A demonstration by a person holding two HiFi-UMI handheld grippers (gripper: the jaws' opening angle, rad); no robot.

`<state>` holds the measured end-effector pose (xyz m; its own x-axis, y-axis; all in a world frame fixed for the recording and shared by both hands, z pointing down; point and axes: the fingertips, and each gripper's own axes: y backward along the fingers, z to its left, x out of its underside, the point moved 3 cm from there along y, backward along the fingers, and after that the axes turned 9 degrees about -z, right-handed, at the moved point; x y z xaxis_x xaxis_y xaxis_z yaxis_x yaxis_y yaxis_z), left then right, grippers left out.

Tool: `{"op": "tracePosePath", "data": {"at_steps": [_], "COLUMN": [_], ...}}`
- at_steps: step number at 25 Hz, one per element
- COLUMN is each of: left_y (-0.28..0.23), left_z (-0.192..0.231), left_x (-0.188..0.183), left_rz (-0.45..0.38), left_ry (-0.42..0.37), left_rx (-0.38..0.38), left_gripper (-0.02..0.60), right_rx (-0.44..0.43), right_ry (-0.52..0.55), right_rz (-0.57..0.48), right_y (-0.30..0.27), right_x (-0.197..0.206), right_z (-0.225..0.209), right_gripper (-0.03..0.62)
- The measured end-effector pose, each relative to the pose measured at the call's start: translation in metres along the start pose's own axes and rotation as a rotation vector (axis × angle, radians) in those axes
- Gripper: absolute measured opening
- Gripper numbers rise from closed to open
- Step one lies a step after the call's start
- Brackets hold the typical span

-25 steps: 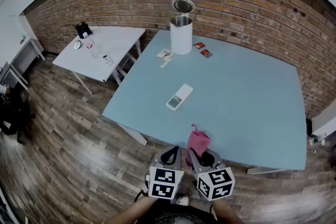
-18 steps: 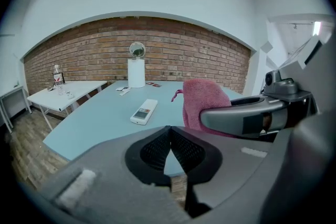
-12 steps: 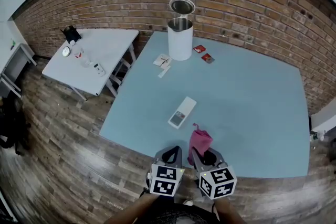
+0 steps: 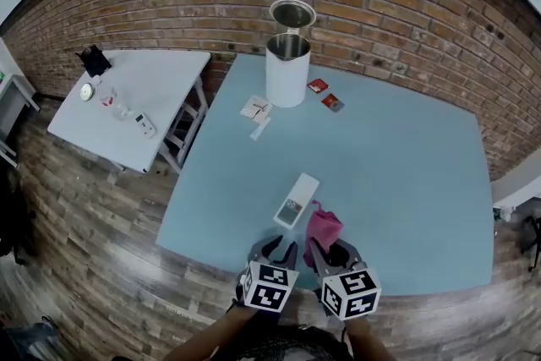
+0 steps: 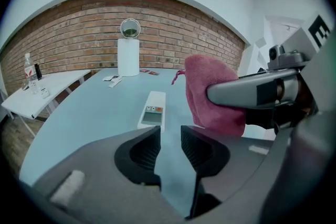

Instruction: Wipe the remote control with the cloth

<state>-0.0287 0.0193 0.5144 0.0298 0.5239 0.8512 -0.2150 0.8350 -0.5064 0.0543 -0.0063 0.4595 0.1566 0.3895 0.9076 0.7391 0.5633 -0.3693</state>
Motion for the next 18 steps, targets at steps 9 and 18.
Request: {"op": "tracePosePath", "data": {"at_steps": [9,18], "left_y": [-0.034,-0.057], "left_z": [0.032,0.034], "left_x": [0.004,0.012], "left_rz": [0.07,0.155], "left_ry": [-0.101,-0.142], "left_rx": [0.032,0.092], "left_gripper": [0.28,0.35], "right_rx": [-0.02,-0.182], "right_ry": [0.098,0.218], "right_rz": [0.043,0.172], "right_y": [-0.037,-0.072], "right_x": [-0.024,-0.036], "right_z": [0.004,0.008], "right_gripper": [0.066,0.067]}}
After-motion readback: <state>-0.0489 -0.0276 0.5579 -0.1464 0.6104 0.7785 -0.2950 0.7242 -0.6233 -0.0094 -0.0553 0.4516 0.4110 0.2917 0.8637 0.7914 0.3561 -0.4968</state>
